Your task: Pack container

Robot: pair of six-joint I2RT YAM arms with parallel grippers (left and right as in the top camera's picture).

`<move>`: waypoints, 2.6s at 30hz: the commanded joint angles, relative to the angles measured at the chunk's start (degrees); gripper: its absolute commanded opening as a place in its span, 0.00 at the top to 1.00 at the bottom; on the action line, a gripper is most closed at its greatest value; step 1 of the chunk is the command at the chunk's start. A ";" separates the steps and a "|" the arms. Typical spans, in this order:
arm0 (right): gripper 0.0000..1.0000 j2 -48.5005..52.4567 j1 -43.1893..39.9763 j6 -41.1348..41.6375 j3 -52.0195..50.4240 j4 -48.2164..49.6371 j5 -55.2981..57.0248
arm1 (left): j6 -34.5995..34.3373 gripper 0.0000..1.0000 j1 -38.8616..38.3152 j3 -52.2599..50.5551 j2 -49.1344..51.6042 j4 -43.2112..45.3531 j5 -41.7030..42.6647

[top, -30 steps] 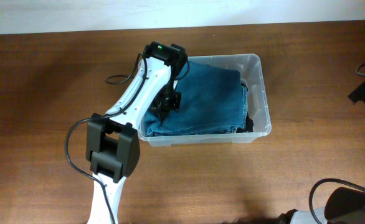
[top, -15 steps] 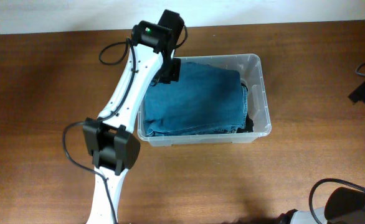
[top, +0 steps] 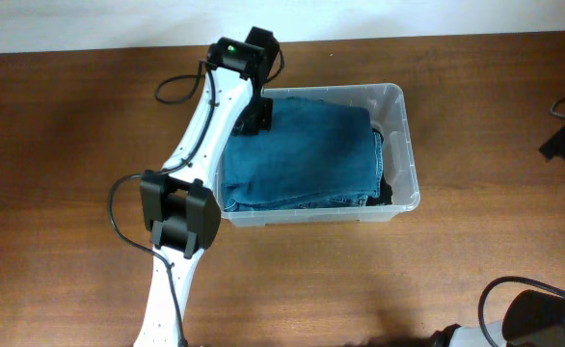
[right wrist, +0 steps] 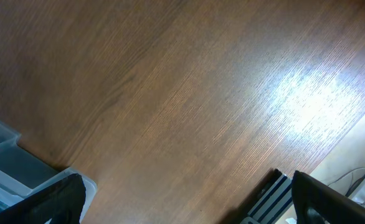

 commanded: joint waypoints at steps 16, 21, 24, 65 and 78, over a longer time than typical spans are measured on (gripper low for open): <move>0.02 -0.44 -0.37 0.66 0.00 0.02 0.17 | -5.92 0.77 -14.08 9.94 -0.24 -1.31 9.51; 0.01 -0.44 -0.37 0.66 0.00 0.02 0.17 | -6.95 0.77 -16.20 3.74 1.81 3.82 10.14; 0.01 -0.44 -0.37 0.66 0.00 0.02 0.17 | -6.93 0.77 -16.65 1.07 2.91 5.62 10.56; 0.02 -0.44 -0.37 0.66 0.00 0.02 0.17 | 0.02 0.77 -2.03 -11.76 -3.78 -7.41 10.69; 0.02 -0.44 -0.37 0.66 0.00 0.02 0.17 | 2.25 0.03 3.02 3.23 -13.81 -7.41 10.84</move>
